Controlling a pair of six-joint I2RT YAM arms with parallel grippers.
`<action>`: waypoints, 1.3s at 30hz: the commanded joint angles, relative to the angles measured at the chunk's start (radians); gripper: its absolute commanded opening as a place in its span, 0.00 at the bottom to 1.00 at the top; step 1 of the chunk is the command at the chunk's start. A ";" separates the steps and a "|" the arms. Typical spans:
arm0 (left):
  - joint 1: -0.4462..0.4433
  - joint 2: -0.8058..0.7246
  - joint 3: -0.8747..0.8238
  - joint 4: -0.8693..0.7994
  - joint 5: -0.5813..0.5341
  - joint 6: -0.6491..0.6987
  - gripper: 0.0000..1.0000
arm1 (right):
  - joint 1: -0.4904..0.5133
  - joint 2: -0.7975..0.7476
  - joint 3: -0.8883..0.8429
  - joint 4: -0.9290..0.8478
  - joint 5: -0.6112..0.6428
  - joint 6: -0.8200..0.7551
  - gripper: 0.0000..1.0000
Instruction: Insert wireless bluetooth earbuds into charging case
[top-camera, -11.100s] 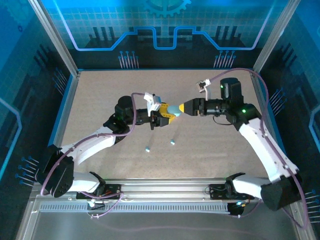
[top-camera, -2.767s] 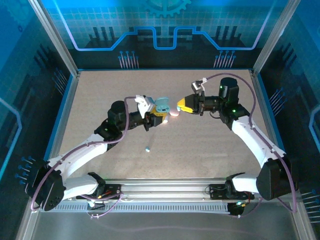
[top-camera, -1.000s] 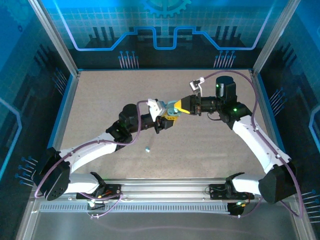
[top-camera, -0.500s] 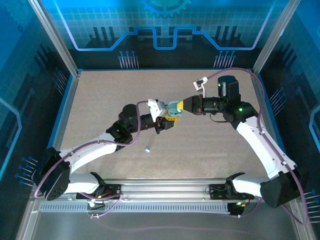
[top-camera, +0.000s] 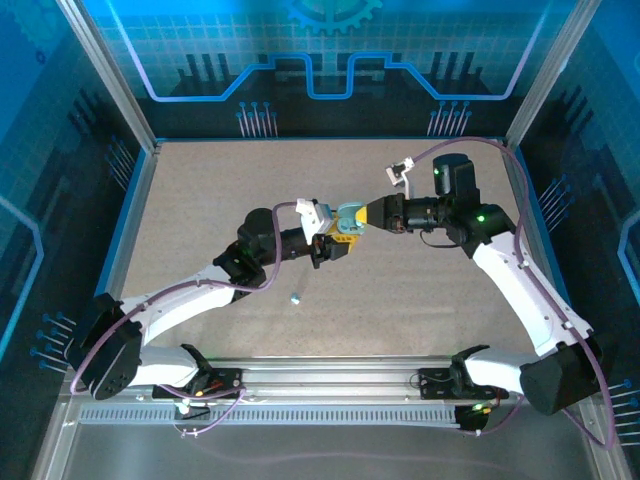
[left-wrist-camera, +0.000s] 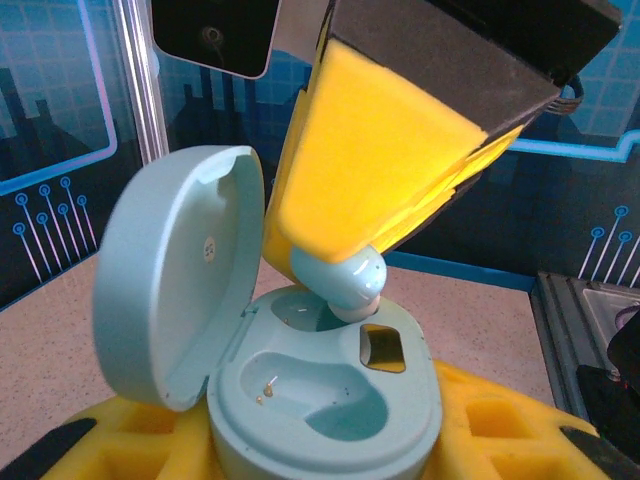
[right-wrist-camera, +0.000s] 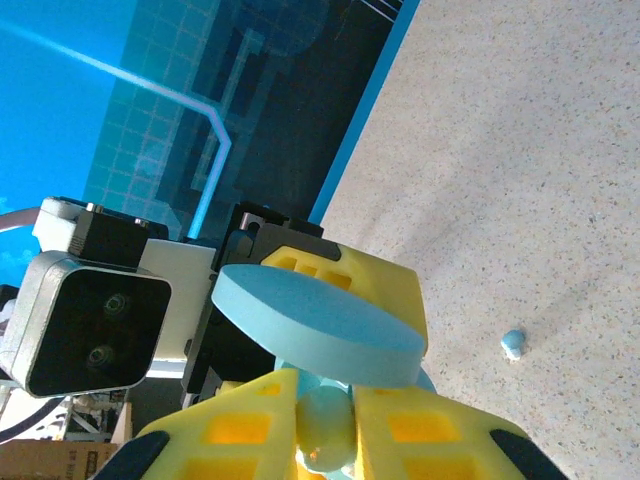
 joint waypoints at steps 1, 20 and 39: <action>-0.008 -0.002 0.030 0.082 0.048 -0.014 0.33 | 0.013 0.009 0.034 -0.072 0.042 -0.053 0.22; -0.008 -0.004 0.022 0.078 0.041 -0.017 0.33 | 0.017 -0.004 0.073 -0.103 0.070 -0.052 0.41; -0.008 -0.004 0.021 0.050 0.018 -0.009 0.32 | 0.017 -0.047 0.112 -0.180 0.144 -0.077 0.49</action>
